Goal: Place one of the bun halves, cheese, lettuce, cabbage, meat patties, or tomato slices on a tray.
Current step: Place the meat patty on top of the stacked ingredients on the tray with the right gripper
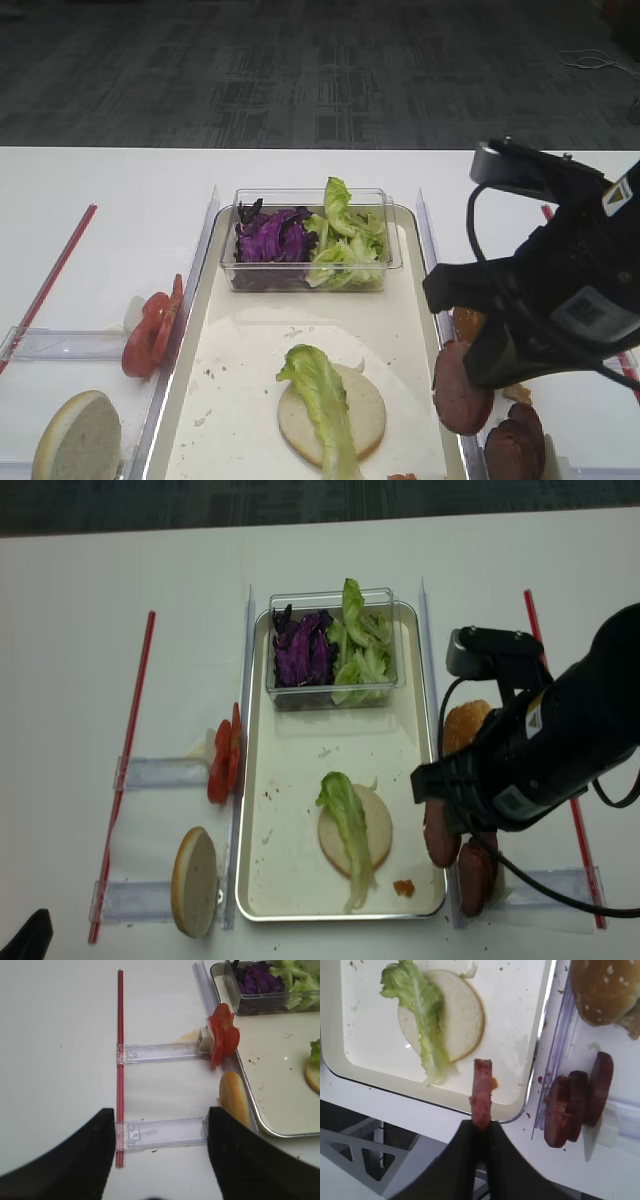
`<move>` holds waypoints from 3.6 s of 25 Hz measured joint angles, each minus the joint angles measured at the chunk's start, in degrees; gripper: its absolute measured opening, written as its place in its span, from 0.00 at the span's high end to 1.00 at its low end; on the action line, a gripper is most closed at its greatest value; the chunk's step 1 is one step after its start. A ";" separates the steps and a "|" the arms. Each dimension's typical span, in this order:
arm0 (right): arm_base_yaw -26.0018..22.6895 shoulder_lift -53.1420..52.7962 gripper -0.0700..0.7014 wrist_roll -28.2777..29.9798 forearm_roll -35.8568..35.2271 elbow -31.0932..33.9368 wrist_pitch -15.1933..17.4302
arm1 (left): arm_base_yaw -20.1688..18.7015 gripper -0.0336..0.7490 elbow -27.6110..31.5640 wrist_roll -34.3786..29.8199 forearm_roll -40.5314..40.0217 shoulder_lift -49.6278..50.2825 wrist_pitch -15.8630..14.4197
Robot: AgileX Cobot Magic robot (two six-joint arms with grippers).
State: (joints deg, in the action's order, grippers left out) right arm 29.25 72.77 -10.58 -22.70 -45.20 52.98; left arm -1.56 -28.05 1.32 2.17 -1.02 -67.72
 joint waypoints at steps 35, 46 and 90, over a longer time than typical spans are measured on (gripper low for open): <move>-6.12 21.73 0.81 52.64 -46.79 0.00 -1.42 | 0.00 0.46 0.00 0.00 0.00 0.00 0.00; -8.41 27.99 0.82 60.51 -53.06 -0.04 2.08 | 0.00 0.46 0.00 0.00 0.00 0.00 0.00; -8.41 34.85 0.81 63.08 -54.69 -0.13 -2.49 | 0.00 0.46 0.00 0.00 0.00 0.00 0.00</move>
State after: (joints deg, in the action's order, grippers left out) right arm 20.84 107.62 52.49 -77.39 -45.33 50.50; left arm -1.56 -28.05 1.32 2.17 -1.02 -67.72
